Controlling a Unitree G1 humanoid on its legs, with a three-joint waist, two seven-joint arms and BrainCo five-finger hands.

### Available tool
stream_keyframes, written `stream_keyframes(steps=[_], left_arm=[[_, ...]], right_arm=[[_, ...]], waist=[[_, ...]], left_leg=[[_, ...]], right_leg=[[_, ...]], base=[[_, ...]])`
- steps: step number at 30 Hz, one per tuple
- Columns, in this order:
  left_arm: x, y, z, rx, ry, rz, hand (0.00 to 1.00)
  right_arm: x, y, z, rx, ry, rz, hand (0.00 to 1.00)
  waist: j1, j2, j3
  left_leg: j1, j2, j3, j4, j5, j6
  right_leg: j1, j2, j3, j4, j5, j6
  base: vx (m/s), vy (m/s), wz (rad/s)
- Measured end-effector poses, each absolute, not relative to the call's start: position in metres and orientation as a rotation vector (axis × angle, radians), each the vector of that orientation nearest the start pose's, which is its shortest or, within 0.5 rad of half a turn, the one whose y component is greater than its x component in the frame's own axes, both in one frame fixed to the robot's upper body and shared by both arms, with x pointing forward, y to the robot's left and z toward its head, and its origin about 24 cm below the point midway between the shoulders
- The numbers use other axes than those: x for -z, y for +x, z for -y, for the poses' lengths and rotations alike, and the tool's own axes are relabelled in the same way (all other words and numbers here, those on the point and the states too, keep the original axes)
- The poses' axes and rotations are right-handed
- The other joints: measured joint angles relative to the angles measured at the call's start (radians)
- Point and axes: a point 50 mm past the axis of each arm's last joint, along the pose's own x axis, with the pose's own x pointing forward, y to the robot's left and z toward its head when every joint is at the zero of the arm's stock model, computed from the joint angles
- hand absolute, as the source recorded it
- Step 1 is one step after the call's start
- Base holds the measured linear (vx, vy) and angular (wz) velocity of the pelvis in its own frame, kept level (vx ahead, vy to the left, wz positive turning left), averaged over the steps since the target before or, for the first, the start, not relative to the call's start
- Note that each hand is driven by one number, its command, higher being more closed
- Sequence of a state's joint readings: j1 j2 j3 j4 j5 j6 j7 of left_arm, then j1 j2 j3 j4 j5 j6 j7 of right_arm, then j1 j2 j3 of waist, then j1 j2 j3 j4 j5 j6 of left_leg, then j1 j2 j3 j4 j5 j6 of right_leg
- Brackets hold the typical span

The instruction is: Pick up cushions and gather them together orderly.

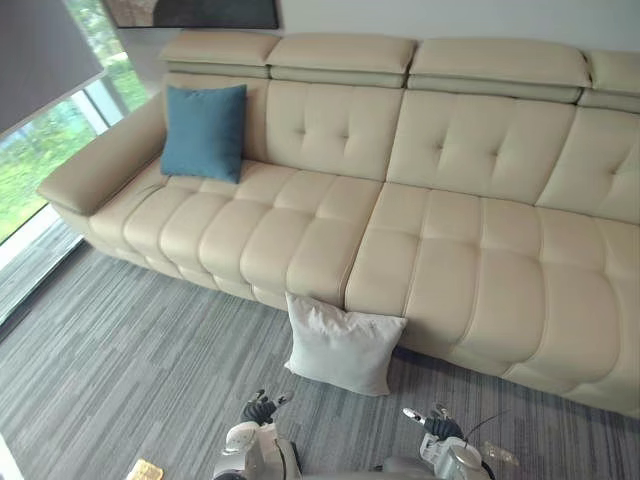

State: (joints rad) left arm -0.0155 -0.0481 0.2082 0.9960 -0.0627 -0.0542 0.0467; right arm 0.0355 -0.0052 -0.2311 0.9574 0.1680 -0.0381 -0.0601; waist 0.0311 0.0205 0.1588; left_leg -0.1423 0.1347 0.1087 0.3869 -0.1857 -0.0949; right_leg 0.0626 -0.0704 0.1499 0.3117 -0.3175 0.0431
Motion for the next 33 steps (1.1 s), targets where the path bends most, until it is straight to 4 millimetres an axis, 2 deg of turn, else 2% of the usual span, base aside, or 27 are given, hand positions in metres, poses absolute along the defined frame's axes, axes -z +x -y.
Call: stream_keyframes(steps=[1, 3, 4, 5, 6, 7, 8, 9, 10, 11, 12, 13, 14, 15, 16, 17, 18, 19, 21, 23, 24, 25, 27, 28, 29, 30, 33], left_arm=[[0.148, 0.142, -0.165, -0.246, -0.166, -0.94, 0.0], [0.15, 0.141, -0.168, -0.254, -0.151, -0.954, 0.0], [0.15, 0.142, -0.169, -0.251, -0.146, -0.955, 0.0], [0.15, 0.141, -0.169, -0.249, -0.143, -0.957, 0.0], [0.151, 0.139, -0.168, -0.246, -0.143, -0.969, 0.0], [0.152, 0.138, -0.168, -0.247, -0.142, -0.973, 0.0], [0.153, 0.136, -0.169, -0.251, -0.138, -0.983, 0.0], [0.154, 0.133, -0.17, -0.253, -0.137, -0.992, 0.0], [0.154, 0.133, -0.17, -0.253, -0.136, -0.993, 0.0], [0.154, 0.135, -0.17, -0.251, -0.136, -0.991, 0.0], [0.154, 0.134, -0.169, -0.25, -0.137, -0.993, 0.0], [0.155, 0.131, -0.17, -0.252, -0.136, -1.003, 0.0], [0.155, 0.132, -0.171, -0.251, -0.133, -1.001, 0.0], [0.155, 0.133, -0.168, -0.247, -0.139, -1.001, 0.0], [0.156, 0.132, -0.159, -0.233, -0.159, -1.009, 0.0], [0.156, 0.132, -0.155, -0.228, -0.168, -1.012, 0.0], [0.157, 0.13, -0.152, -0.217, -0.169, -1.018, 0.0], [0.157, 0.13, -0.152, -0.216, -0.163, -1.02, 0.0], [0.156, 0.131, -0.153, -0.217, -0.162, -1.014, 0.0], [0.155, 0.132, -0.153, -0.218, -0.161, -1.005, 0.0], [0.154, 0.134, -0.154, -0.22, -0.161, -0.996, 0.0], [0.154, 0.134, -0.154, -0.222, -0.161, -0.994, 0.0], [0.152, 0.138, -0.158, -0.24, -0.165, -0.972, 0.0], [0.151, 0.138, -0.158, -0.241, -0.165, -0.97, 0.0], [0.152, 0.138, -0.157, -0.239, -0.165, -0.973, 0.0], [0.151, 0.138, -0.159, -0.237, -0.154, -0.972, 0.0], [0.152, 0.135, -0.17, -0.254, -0.127, -0.981, 0.0]], right_arm=[[0.149, 0.127, 0.184, 0.356, 0.227, -0.946, 0.0], [0.151, 0.124, 0.176, 0.34, 0.239, -0.96, 0.0], [0.15, 0.128, 0.172, 0.332, 0.245, -0.953, 0.0], [0.151, 0.128, 0.172, 0.331, 0.242, -0.954, 0.0], [0.15, 0.129, 0.172, 0.328, 0.24, -0.951, 0.0], [0.15, 0.13, 0.172, 0.328, 0.24, -0.948, 0.0], [0.149, 0.131, 0.171, 0.32, 0.239, -0.945, 0.0], [0.149, 0.133, 0.17, 0.31, 0.236, -0.94, 0.0], [0.149, 0.133, 0.17, 0.31, 0.236, -0.94, 0.0], [0.148, 0.135, 0.171, 0.307, 0.236, -0.936, 0.0], [0.148, 0.136, 0.172, 0.306, 0.235, -0.932, 0.0], [0.148, 0.136, 0.173, 0.315, 0.24, -0.932, 0.0], [0.149, 0.134, 0.174, 0.324, 0.246, -0.939, 0.0], [0.149, 0.134, 0.176, 0.332, 0.247, -0.939, 0.0], [0.147, 0.133, 0.19, 0.37, 0.235, -0.928, 0.0], [0.147, 0.133, 0.195, 0.385, 0.232, -0.926, 0.0], [0.148, 0.129, 0.201, 0.407, 0.226, -0.938, 0.0], [0.149, 0.126, 0.203, 0.419, 0.23, -0.941, 0.0], [0.15, 0.121, 0.204, 0.431, 0.235, -0.947, 0.0], [0.151, 0.117, 0.205, 0.44, 0.238, -0.955, 0.0], [0.151, 0.117, 0.205, 0.441, 0.238, -0.957, 0.0], [0.151, 0.117, 0.205, 0.442, 0.238, -0.956, 0.0], [0.152, 0.117, 0.202, 0.444, 0.241, -0.963, 0.0], [0.152, 0.117, 0.201, 0.443, 0.241, -0.965, 0.0], [0.152, 0.115, 0.203, 0.443, 0.235, -0.97, 0.0], [0.154, 0.113, 0.2, 0.437, 0.236, -0.985, 0.0], [0.157, 0.107, 0.191, 0.43, 0.255, -1.004, 0.0]], waist=[[-0.003, -0.029, -0.02], [0.004, -0.058, -0.039], [0.007, -0.063, -0.039], [0.007, -0.063, -0.038], [0.007, -0.046, -0.029], [0.007, -0.045, -0.028], [0.01, -0.043, -0.028], [0.01, -0.039, -0.028], [0.01, -0.039, -0.028], [0.009, -0.038, -0.028], [0.006, -0.036, -0.028], [0.006, -0.038, -0.029], [0.005, -0.049, -0.031], [0.003, -0.045, -0.029], [0.001, 0.012, -0.019], [0.0, 0.016, -0.018], [0.0, 0.035, -0.024], [-0.003, 0.038, -0.025], [-0.003, 0.031, -0.022], [-0.001, 0.023, -0.02], [0.002, 0.018, -0.019], [0.002, 0.016, -0.019], [0.004, -0.005, -0.009], [0.004, -0.006, -0.009], [0.004, 0.003, -0.014], [0.008, -0.014, -0.024], [0.006, -0.053, -0.037]], left_leg=[[0.005, -0.016, 0.034, 0.001, -0.016, 0.004], [0.017, -0.026, 0.092, -0.002, -0.04, 0.019], [0.049, -0.029, 0.132, -0.024, -0.045, 0.027], [0.068, -0.033, 0.144, -0.036, -0.045, 0.029], [0.129, -0.036, 0.174, -0.074, -0.051, 0.042], [0.147, -0.036, 0.187, -0.086, -0.053, 0.045], [0.207, -0.038, 0.213, -0.128, -0.054, 0.048], [0.255, -0.037, 0.223, -0.169, -0.054, 0.047], [0.266, -0.037, 0.226, -0.181, -0.054, 0.047], [0.289, -0.037, 0.237, -0.21, -0.053, 0.046], [0.294, -0.037, 0.239, -0.215, -0.053, 0.046], [0.3, -0.043, 0.236, -0.223, -0.053, 0.042], [0.303, -0.057, 0.231, -0.224, -0.053, 0.041], [0.308, -0.053, 0.224, -0.225, -0.055, 0.039], [0.32, -0.026, 0.205, -0.202, -0.045, 0.02], [0.32, -0.02, 0.204, -0.192, -0.043, 0.016], [0.32, -0.006, 0.202, -0.17, -0.032, 0.0], [0.32, 0.002, 0.19, -0.141, -0.016, -0.011], [0.295, 0.014, 0.175, -0.064, -0.001, -0.031], [0.252, 0.022, 0.149, 0.034, 0.005, -0.033], [0.226, 0.028, 0.127, 0.071, -0.035, -0.034], [0.221, 0.028, 0.126, 0.068, -0.051, -0.031], [0.191, 0.019, 0.123, -0.012, -0.089, -0.018], [0.188, 0.016, 0.118, -0.044, -0.08, -0.01], [0.177, 0.013, 0.098, -0.122, -0.011, -0.003], [0.192, 0.001, 0.103, -0.129, -0.012, -0.004], [0.197, -0.031, 0.114, -0.147, -0.01, -0.001]], right_leg=[[-0.008, -0.024, 0.025, -0.001, 0.006, 0.008], [-0.044, -0.044, 0.052, 0.034, 0.037, 0.04], [-0.087, -0.046, 0.063, 0.114, 0.062, 0.067], [-0.107, -0.046, 0.062, 0.159, 0.075, 0.075], [-0.16, -0.047, 0.043, 0.284, 0.109, 0.09], [-0.174, -0.052, 0.033, 0.321, 0.11, 0.091], [-0.207, -0.058, -0.024, 0.411, 0.085, 0.088], [-0.232, -0.063, -0.111, 0.442, 0.055, 0.065], [-0.242, -0.066, -0.139, 0.445, 0.046, 0.059], [-0.277, -0.066, -0.212, 0.424, 0.026, 0.036], [-0.294, -0.061, -0.242, 0.393, 0.022, 0.031], [-0.299, -0.036, -0.247, 0.247, 0.062, -0.011], [-0.284, -0.035, -0.248, 0.182, 0.087, -0.052], [-0.27, -0.036, -0.257, 0.179, 0.08, -0.054], [-0.222, -0.016, -0.282, 0.15, 0.088, -0.066], [-0.212, -0.012, -0.286, 0.143, 0.088, -0.066], [-0.183, -0.003, -0.293, 0.125, 0.088, -0.067], [-0.155, 0.001, -0.302, 0.106, 0.087, -0.068], [-0.116, 0.003, -0.308, 0.071, 0.087, -0.068], [-0.088, 0.001, -0.307, 0.035, 0.088, -0.071], [-0.072, -0.002, -0.299, 0.007, 0.091, -0.075], [-0.069, -0.003, -0.294, 0.001, 0.092, -0.076], [-0.061, -0.017, -0.275, -0.002, 0.094, -0.073], [-0.061, -0.018, -0.273, -0.001, 0.096, -0.068], [-0.062, -0.005, -0.265, -0.001, 0.102, -0.051], [-0.063, -0.011, -0.243, -0.008, 0.105, -0.029], [-0.058, -0.04, -0.234, -0.039, 0.121, -0.001]], base=[[0.33, 0.325, -0.81], [0.29, 0.286, -0.81], [0.26, 0.263, -0.79], [0.24, 0.23, -0.7], [0.19, 0.162, -0.46], [0.23, 0.172, -0.59], [0.2, 0.123, -0.43], [0.2, 0.098, -0.38], [0.19, 0.032, -0.22], [0.2, -0.034, -0.14], [0.29, -0.124, -0.11], [0.27, -0.145, 0.02], [0.25, -0.152, 0.07], [0.22, -0.107, 0.15], [0.21, -0.113, 0.14], [0.28, -0.161, 0.14], [0.22, -0.154, 0.1], [0.24, -0.178, 0.11], [0.14, -0.112, 0.12], [0.1, -0.028, 0.03], [0.06, 0.027, -0.05], [0.06, 0.083, -0.12], [0.04, 0.139, -0.16], [0.03, 0.179, -0.22], [0.04, 0.195, -0.28], [0.04, 0.185, -0.27], [0.0, 0.169, -0.11]])
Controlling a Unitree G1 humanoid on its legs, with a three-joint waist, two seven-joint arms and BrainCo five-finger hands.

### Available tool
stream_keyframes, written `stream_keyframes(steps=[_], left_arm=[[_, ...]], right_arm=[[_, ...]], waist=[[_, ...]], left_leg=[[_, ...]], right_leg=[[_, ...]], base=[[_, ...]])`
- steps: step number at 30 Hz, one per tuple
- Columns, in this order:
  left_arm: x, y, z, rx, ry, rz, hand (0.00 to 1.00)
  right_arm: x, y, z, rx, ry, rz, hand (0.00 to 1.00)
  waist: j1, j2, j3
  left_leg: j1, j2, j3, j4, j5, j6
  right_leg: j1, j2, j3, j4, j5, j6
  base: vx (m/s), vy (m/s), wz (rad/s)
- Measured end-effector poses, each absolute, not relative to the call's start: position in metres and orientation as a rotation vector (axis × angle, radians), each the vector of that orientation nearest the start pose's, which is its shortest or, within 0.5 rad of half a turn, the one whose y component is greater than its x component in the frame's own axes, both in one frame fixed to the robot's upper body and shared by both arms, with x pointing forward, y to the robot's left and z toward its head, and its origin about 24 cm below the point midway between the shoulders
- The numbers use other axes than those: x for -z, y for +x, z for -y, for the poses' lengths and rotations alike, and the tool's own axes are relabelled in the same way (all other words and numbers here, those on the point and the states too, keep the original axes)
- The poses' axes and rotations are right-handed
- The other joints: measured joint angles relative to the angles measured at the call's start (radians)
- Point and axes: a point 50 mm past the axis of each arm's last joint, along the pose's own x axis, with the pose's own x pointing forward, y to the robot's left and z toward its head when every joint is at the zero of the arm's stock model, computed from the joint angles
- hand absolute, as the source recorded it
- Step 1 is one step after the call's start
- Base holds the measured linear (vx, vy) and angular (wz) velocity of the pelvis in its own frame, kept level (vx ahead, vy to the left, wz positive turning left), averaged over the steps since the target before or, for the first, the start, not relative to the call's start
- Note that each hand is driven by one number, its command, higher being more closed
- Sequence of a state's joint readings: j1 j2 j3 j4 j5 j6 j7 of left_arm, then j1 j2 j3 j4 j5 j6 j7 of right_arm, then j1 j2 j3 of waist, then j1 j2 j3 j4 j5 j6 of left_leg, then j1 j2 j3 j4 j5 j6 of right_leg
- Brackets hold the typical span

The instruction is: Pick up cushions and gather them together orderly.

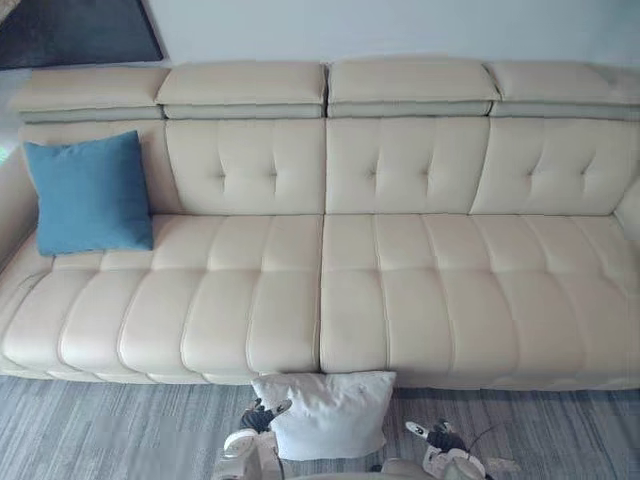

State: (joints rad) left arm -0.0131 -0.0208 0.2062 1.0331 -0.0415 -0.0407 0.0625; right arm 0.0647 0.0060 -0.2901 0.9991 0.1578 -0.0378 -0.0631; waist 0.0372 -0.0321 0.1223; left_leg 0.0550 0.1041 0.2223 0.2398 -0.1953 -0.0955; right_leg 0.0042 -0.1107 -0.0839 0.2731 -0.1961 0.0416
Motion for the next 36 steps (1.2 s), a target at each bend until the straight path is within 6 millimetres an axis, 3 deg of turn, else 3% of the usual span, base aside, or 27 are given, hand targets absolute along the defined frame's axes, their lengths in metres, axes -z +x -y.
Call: stream_keyframes(steps=[3, 8, 11, 16, 18, 22, 26, 29, 32, 34, 35, 36], left_arm=[[0.153, 0.132, -0.174, -0.265, -0.118, -0.987, 0.0], [0.153, 0.131, -0.176, -0.296, -0.122, -0.989, 0.0], [0.151, 0.134, -0.178, -0.349, -0.159, -0.968, 0.0], [0.137, 0.162, -0.194, -0.428, -0.199, -0.859, 0.0], [0.121, 0.186, -0.209, -0.472, -0.206, -0.768, 0.0], [0.099, 0.216, -0.223, -0.519, -0.232, -0.643, 0.0], [0.058, 0.263, -0.233, -0.516, -0.243, -0.457, 0.0], [0.018, 0.3, -0.235, -0.477, -0.219, -0.316, 0.0], [-0.034, 0.338, -0.229, -0.424, -0.162, -0.155, 0.0], [-0.062, 0.356, -0.217, -0.385, -0.147, -0.076, 0.0], [-0.067, 0.359, -0.215, -0.38, -0.145, -0.06, 0.0], [-0.09, 0.37, -0.204, -0.349, -0.127, 0.006, 0.0]], right_arm=[[0.159, 0.098, 0.191, 0.445, 0.255, -1.026, 0.0], [0.158, 0.095, 0.199, 0.491, 0.244, -1.026, 0.0], [0.156, 0.1, 0.207, 0.519, 0.225, -1.01, 0.0], [0.141, 0.136, 0.224, 0.547, 0.206, -0.896, 0.0], [0.128, 0.161, 0.233, 0.555, 0.207, -0.8, 0.0], [0.109, 0.191, 0.237, 0.56, 0.214, -0.684, 0.0], [0.076, 0.236, 0.235, 0.537, 0.238, -0.523, 0.0], [0.041, 0.274, 0.234, 0.495, 0.244, -0.373, 0.0], [-0.016, 0.32, 0.222, 0.432, 0.241, -0.164, 0.0], [-0.049, 0.343, 0.214, 0.385, 0.228, -0.062, 0.0], [-0.056, 0.347, 0.212, 0.376, 0.229, -0.043, 0.0], [-0.081, 0.361, 0.204, 0.35, 0.225, 0.029, 0.0]], waist=[[0.003, -0.009, -0.007], [0.002, 0.01, -0.001], [0.003, 0.024, 0.013], [0.003, 0.036, 0.089], [0.013, 0.02, 0.123], [0.016, 0.011, 0.159], [0.018, 0.018, 0.205], [0.017, 0.022, 0.234], [0.018, 0.02, 0.284], [0.019, 0.02, 0.312], [0.02, 0.02, 0.317], [0.02, 0.019, 0.333]], left_leg=[[0.03, -0.027, 0.006, -0.02, 0.01, 0.015], [0.017, -0.03, -0.01, -0.022, 0.013, 0.021], [-0.054, -0.024, -0.03, 0.019, 0.013, 0.022], [-0.305, 0.008, -0.09, 0.259, -0.051, 0.03], [-0.476, 0.025, -0.107, 0.382, -0.082, 0.026], [-0.65, 0.032, -0.123, 0.486, -0.088, 0.035], [-0.844, 0.046, -0.132, 0.584, -0.087, 0.037], [-1.006, 0.057, -0.143, 0.66, -0.081, 0.045], [-1.156, 0.073, -0.149, 0.721, -0.069, 0.055], [-1.228, 0.075, -0.15, 0.756, -0.063, 0.055], [-1.241, 0.076, -0.151, 0.762, -0.063, 0.055], [-1.291, 0.077, -0.153, 0.788, -0.063, 0.054]], right_leg=[[0.036, -0.023, 0.004, -0.035, 0.012, 0.018], [0.028, -0.027, -0.012, -0.027, 0.014, 0.023], [-0.042, -0.027, -0.021, 0.029, 0.006, 0.019], [-0.239, -0.015, -0.042, 0.207, -0.042, 0.005], [-0.406, -0.014, -0.036, 0.333, -0.077, 0.002], [-0.582, -0.013, -0.022, 0.44, -0.089, -0.004], [-0.78, -0.01, -0.002, 0.538, -0.084, -0.01], [-0.938, -0.004, 0.007, 0.608, -0.076, -0.019], [-1.086, 0.008, 0.014, 0.661, -0.058, -0.012], [-1.161, 0.008, 0.021, 0.702, -0.055, -0.016], [-1.174, 0.008, 0.022, 0.71, -0.055, -0.018], [-1.227, 0.009, 0.026, 0.738, -0.055, -0.019]], base=[[-0.01, 0.127, -0.02], [-0.07, 0.021, 0.09], [-0.13, -0.038, 0.17], [-0.23, -0.042, 0.24], [-0.31, -0.021, 0.08], [-0.25, -0.014, -0.05], [-0.19, -0.019, -0.07], [-0.17, -0.015, -0.03], [-0.12, -0.018, -0.1], [-0.07, -0.02, -0.03], [-0.04, -0.022, -0.02], [-0.04, -0.024, -0.01]])
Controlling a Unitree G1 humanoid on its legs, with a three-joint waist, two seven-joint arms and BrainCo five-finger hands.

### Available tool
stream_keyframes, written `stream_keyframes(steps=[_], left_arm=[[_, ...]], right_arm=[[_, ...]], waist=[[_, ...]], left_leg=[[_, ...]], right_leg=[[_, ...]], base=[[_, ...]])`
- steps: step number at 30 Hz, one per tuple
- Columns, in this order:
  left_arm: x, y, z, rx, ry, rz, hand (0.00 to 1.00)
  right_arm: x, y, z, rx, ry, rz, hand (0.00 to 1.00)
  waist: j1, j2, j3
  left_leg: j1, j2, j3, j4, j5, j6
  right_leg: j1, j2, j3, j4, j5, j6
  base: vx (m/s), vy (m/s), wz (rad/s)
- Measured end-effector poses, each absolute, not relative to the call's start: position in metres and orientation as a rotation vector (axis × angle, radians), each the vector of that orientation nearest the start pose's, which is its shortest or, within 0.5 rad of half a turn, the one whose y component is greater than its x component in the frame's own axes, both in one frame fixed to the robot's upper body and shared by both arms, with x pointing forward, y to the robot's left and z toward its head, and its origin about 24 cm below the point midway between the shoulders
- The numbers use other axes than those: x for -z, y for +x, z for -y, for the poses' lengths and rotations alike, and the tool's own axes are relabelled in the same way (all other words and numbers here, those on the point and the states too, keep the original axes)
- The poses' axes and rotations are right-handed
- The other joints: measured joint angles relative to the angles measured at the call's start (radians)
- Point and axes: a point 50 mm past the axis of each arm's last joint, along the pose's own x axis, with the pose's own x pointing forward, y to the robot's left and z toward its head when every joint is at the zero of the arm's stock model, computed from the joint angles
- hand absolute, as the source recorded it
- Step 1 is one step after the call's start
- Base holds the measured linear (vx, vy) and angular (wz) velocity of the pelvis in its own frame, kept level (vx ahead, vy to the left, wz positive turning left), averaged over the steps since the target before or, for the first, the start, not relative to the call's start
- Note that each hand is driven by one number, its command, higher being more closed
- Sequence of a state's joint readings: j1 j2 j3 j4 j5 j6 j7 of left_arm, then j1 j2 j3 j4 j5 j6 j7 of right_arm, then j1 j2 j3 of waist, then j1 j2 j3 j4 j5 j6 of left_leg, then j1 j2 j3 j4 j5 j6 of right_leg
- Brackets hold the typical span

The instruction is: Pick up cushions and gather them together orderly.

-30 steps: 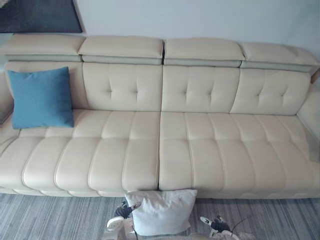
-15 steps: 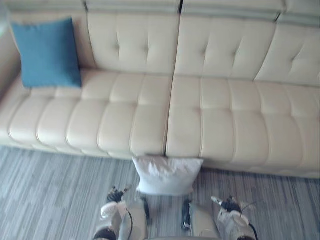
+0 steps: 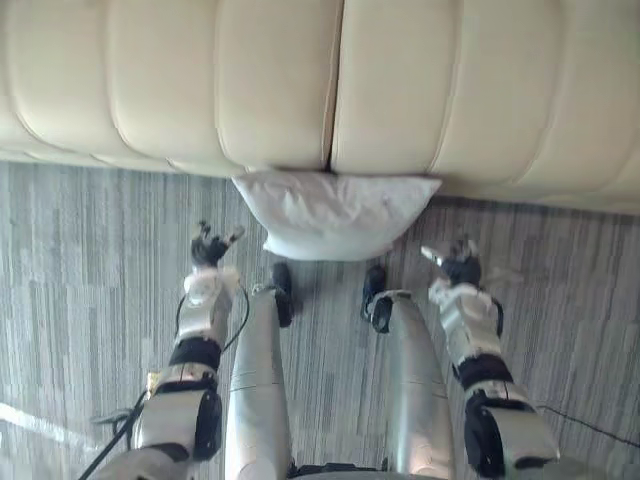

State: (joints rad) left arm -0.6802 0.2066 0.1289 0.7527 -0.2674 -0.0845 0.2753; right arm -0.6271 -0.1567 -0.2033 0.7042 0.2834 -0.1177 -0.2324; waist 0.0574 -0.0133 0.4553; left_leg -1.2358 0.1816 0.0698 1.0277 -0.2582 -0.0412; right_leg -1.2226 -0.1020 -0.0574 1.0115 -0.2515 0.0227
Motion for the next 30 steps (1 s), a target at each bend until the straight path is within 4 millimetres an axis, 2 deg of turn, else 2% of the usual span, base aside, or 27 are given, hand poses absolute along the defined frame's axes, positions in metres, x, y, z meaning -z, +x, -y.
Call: stream_keyframes(steps=[1, 2, 4, 5, 6, 8, 10, 14, 20, 23, 29, 30], left_arm=[[-0.1, 0.375, -0.199, -0.336, -0.119, 0.034, 0.0], [-0.105, 0.377, -0.196, -0.33, -0.112, 0.048, 0.0], [-0.136, 0.389, -0.178, -0.288, -0.092, 0.128, 0.0], [-0.14, 0.39, -0.175, -0.282, -0.088, 0.141, 0.0], [-0.156, 0.394, -0.165, -0.261, -0.072, 0.191, 1.0], [-0.169, 0.397, -0.151, -0.248, -0.085, 0.227, 1.0], [-0.177, 0.398, -0.148, -0.275, -0.087, 0.247, 1.0], [-0.181, 0.397, -0.151, -0.321, -0.075, 0.266, 1.0], [-0.189, 0.391, -0.139, -0.285, -0.053, 0.327, 1.0], [-0.177, 0.379, -0.131, -0.243, -0.036, 0.342, 1.0], [-0.138, 0.337, -0.119, -0.173, -0.086, 0.365, 1.0], [-0.12, 0.322, -0.115, -0.162, -0.105, 0.327, 1.0]], right_arm=[[-0.097, 0.367, 0.2, 0.336, 0.223, 0.076, 0.0], [-0.105, 0.37, 0.198, 0.329, 0.224, 0.099, 0.0], [-0.14, 0.383, 0.184, 0.288, 0.222, 0.199, 0.0], [-0.145, 0.384, 0.182, 0.282, 0.222, 0.213, 0.0], [-0.161, 0.389, 0.174, 0.263, 0.222, 0.255, 1.0], [-0.175, 0.392, 0.166, 0.255, 0.228, 0.289, 1.0], [-0.181, 0.394, 0.161, 0.263, 0.229, 0.302, 1.0], [-0.174, 0.392, 0.159, 0.28, 0.234, 0.284, 1.0], [-0.157, 0.381, 0.16, 0.281, 0.269, 0.279, 1.0], [-0.138, 0.367, 0.161, 0.285, 0.279, 0.26, 1.0], [-0.108, 0.318, 0.164, 0.293, 0.306, 0.289, 1.0], [-0.094, 0.304, 0.165, 0.303, 0.307, 0.263, 1.0]], waist=[[0.0, 0.001, 0.002], [-0.001, 0.0, 0.003], [-0.002, 0.002, 0.027], [-0.002, 0.001, 0.029], [-0.002, 0.001, 0.038], [-0.002, 0.002, 0.04], [-0.002, 0.001, 0.043], [-0.006, 0.001, 0.043], [-0.012, 0.0, 0.042], [-0.019, -0.002, 0.039], [-0.022, -0.007, 0.028], [-0.023, -0.009, -0.035]], left_leg=[[-0.03, 0.0, -0.002, 0.013, 0.0, 0.0], [-0.042, 0.001, -0.003, 0.02, 0.0, 0.0], [-0.101, 0.002, -0.015, 0.057, -0.001, 0.001], [-0.11, 0.001, -0.017, 0.061, -0.002, 0.0], [-0.135, 0.001, -0.025, 0.076, -0.003, -0.001], [-0.164, 0.0, -0.026, 0.086, -0.002, -0.001], [-0.185, 0.0, -0.026, 0.102, -0.003, -0.001], [-0.194, 0.001, -0.034, 0.106, -0.002, -0.001], [-0.173, 0.002, -0.034, 0.096, 0.005, -0.011], [-0.084, 0.007, -0.026, 0.051, 0.007, -0.014], [0.248, 0.004, 0.004, -0.182, 0.04, -0.032], [0.294, -0.001, 0.007, -0.229, 0.044, -0.038]], right_leg=[[-0.03, 0.0, 0.001, 0.015, 0.0, -0.001], [-0.041, 0.0, 0.002, 0.022, 0.0, 0.0], [-0.096, 0.005, 0.007, 0.061, -0.007, 0.006], [-0.105, 0.006, 0.008, 0.066, -0.008, 0.007], [-0.128, 0.007, 0.007, 0.08, -0.012, 0.009], [-0.159, 0.007, 0.011, 0.098, -0.014, 0.013], [-0.182, 0.007, 0.014, 0.118, -0.017, 0.012], [-0.191, 0.011, 0.011, 0.125, -0.024, 0.02], [-0.172, 0.014, 0.01, 0.116, -0.015, 0.003], [-0.084, 0.018, 0.008, 0.068, -0.012, -0.002], [0.236, 0.029, -0.014, -0.151, 0.011, -0.014], [0.275, 0.027, -0.017, -0.19, 0.012, -0.014]], base=[[-0.04, -0.027, 0.0], [-0.03, -0.018, 0.0], [-0.04, -0.013, 0.02], [-0.05, -0.011, 0.05], [-0.03, -0.006, 0.04], [-0.04, -0.002, 0.05], [-0.04, 0.004, 0.02], [-0.03, 0.008, 0.01], [0.0, 0.0, 0.0], [0.0, 0.008, -0.04], [0.04, -0.046, 0.0], [0.1, -0.053, 0.03]])
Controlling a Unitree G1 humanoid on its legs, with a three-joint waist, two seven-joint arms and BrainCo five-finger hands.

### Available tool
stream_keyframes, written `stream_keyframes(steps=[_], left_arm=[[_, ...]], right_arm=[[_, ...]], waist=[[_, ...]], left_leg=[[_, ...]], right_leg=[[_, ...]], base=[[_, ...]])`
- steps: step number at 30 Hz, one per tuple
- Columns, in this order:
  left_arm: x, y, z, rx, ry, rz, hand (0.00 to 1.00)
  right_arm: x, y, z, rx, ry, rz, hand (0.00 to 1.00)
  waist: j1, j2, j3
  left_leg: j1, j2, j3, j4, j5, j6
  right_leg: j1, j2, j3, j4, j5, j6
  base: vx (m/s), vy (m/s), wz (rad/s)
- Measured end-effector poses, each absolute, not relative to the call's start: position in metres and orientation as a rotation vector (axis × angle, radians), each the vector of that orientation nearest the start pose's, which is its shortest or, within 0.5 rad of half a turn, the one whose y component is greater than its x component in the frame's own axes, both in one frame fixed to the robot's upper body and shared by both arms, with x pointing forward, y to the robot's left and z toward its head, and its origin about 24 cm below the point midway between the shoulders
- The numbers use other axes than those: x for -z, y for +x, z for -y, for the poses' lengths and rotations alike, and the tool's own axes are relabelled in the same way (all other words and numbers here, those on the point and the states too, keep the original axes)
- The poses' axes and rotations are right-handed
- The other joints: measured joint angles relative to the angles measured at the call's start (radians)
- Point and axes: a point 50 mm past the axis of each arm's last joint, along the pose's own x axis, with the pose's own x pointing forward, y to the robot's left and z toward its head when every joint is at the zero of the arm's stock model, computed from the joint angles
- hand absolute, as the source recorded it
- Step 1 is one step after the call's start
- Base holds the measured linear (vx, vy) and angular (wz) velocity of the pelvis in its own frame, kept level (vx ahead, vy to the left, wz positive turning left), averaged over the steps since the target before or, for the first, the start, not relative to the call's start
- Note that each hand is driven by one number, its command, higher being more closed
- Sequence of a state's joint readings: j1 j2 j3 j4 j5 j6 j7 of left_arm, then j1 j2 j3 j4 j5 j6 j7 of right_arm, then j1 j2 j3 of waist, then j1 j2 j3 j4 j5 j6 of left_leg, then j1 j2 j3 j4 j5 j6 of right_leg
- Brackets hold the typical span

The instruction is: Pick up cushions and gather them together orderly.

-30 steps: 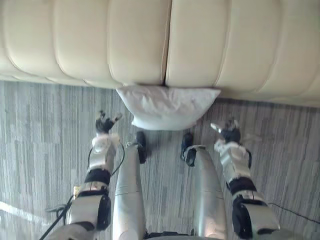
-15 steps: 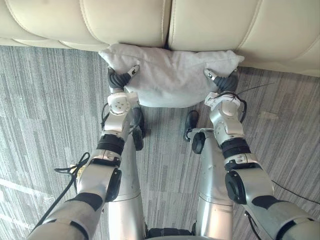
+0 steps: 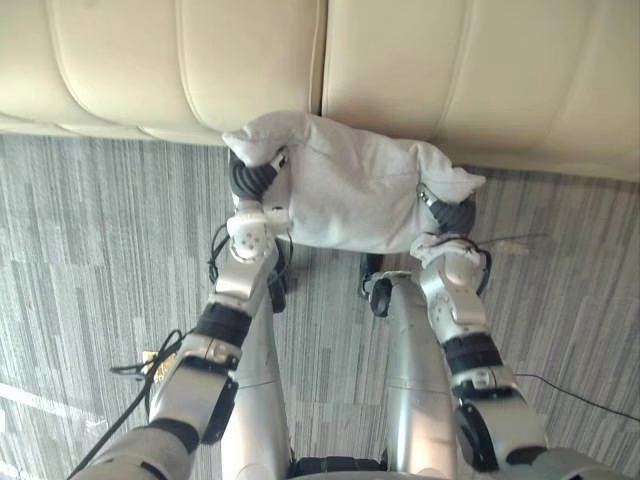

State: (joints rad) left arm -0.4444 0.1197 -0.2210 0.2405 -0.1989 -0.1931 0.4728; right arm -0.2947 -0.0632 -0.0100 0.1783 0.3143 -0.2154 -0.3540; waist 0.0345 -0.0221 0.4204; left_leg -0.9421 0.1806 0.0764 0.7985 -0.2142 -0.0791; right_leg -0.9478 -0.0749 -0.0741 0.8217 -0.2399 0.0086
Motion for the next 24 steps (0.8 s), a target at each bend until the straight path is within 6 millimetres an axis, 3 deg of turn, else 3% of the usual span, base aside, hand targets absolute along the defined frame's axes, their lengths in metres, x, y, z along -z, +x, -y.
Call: stream_keyframes(steps=[1, 7, 9, 12, 15, 18, 22, 23, 24], left_arm=[[-0.113, 0.316, -0.114, -0.155, -0.114, 0.313, 1.0], [-0.073, 0.266, -0.112, -0.101, -0.168, 0.223, 1.0], [-0.057, 0.246, -0.114, -0.095, -0.19, 0.166, 1.0], [-0.039, 0.228, -0.119, -0.09, -0.198, 0.094, 1.0], [-0.03, 0.216, -0.122, -0.097, -0.199, 0.052, 1.0], [-0.019, 0.205, -0.123, -0.1, -0.243, -0.008, 1.0], [-0.009, 0.195, -0.124, -0.101, -0.266, -0.07, 1.0], [-0.008, 0.194, -0.123, -0.099, -0.266, -0.076, 1.0], [-0.006, 0.192, -0.121, -0.094, -0.266, -0.09, 1.0]], right_arm=[[-0.089, 0.297, 0.166, 0.306, 0.305, 0.256, 1.0], [-0.067, 0.237, 0.174, 0.29, 0.249, 0.237, 1.0], [-0.056, 0.214, 0.174, 0.265, 0.212, 0.192, 1.0], [-0.047, 0.196, 0.172, 0.236, 0.178, 0.146, 1.0], [-0.043, 0.19, 0.171, 0.22, 0.139, 0.127, 1.0], [-0.042, 0.182, 0.171, 0.196, 0.109, 0.11, 1.0], [-0.045, 0.176, 0.17, 0.181, 0.08, 0.112, 1.0], [-0.045, 0.175, 0.17, 0.181, 0.08, 0.112, 1.0], [-0.046, 0.177, 0.169, 0.183, 0.081, 0.116, 1.0]], waist=[[-0.001, -0.001, -0.03], [-0.002, -0.012, -0.098], [-0.002, -0.017, -0.162], [0.001, -0.017, -0.221], [0.008, -0.016, -0.225], [0.022, -0.005, -0.225], [0.023, -0.003, -0.267], [0.024, -0.008, -0.27], [0.026, 0.002, -0.289]], left_leg=[[0.017, -0.001, 0.003, -0.019, 0.002, -0.002], [0.407, -0.019, 0.054, -0.24, 0.022, -0.021], [0.526, -0.024, 0.075, -0.318, 0.028, -0.023], [0.632, -0.023, 0.093, -0.376, 0.029, -0.025], [0.698, -0.013, 0.107, -0.359, 0.029, -0.025], [0.658, 0.01, 0.075, -0.12, 0.036, -0.024], [0.567, 0.023, 0.062, 0.062, 0.145, -0.024], [0.564, 0.022, 0.067, 0.055, 0.133, -0.017], [0.574, 0.004, 0.065, -0.049, 0.069, -0.008]], right_leg=[[0.017, -0.001, -0.003, -0.017, 0.001, 0.0], [0.377, -0.006, -0.008, -0.194, 0.008, -0.011], [0.482, -0.005, -0.006, -0.261, 0.009, -0.01], [0.578, -0.001, 0.001, -0.315, 0.009, -0.01], [0.655, 0.009, 0.016, -0.34, 0.0, 0.0], [0.726, 0.021, 0.026, -0.33, -0.055, -0.004], [0.782, 0.006, 0.047, -0.351, -0.069, -0.033], [0.786, 0.006, 0.053, -0.362, -0.067, -0.035], [0.793, 0.005, 0.066, -0.388, -0.061, -0.04]], base=[[0.15, -0.031, 0.01], [0.2, -0.019, -0.02], [0.21, 0.002, -0.08], [0.19, 0.005, -0.13], [0.11, 0.016, -0.19], [0.01, 0.023, -0.13], [0.08, 0.052, 0.01], [0.14, 0.081, 0.0], [0.12, 0.085, -0.07]])
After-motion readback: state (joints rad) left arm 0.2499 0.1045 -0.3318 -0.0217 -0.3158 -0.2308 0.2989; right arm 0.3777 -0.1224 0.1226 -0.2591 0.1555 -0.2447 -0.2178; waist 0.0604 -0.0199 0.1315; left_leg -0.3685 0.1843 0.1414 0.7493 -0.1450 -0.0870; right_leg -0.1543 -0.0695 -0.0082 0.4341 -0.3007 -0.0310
